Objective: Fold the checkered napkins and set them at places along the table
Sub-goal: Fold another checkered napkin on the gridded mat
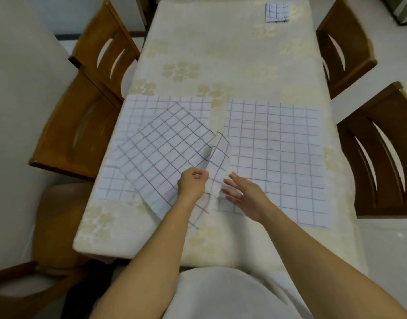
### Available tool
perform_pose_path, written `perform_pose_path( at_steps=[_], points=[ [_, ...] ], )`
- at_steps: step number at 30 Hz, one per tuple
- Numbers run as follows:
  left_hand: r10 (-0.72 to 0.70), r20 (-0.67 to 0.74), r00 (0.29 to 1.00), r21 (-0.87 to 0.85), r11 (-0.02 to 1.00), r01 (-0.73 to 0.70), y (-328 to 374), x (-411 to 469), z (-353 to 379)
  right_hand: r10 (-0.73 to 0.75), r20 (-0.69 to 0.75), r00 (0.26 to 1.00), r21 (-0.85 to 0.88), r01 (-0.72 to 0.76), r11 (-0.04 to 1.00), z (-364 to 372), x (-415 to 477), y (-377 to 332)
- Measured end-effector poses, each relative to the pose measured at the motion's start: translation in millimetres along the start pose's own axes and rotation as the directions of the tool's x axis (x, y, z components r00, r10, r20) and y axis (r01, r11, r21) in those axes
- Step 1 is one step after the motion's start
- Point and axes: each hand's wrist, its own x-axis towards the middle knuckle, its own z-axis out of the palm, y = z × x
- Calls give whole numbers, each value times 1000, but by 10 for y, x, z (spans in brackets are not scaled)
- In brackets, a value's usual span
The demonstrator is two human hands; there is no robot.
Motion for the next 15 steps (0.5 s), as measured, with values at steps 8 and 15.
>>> perform_pose_path(
  at_steps=[8,15],
  points=[
    [-54,202,978,-220,970,99,345,-377,742,-88,-123,989,-195,63,979,-419,-95,-172],
    [215,215,953,472,831,-294,52,-291,638,-389,-429,815,-533,119,838,-1076,181,-581]
  ],
)
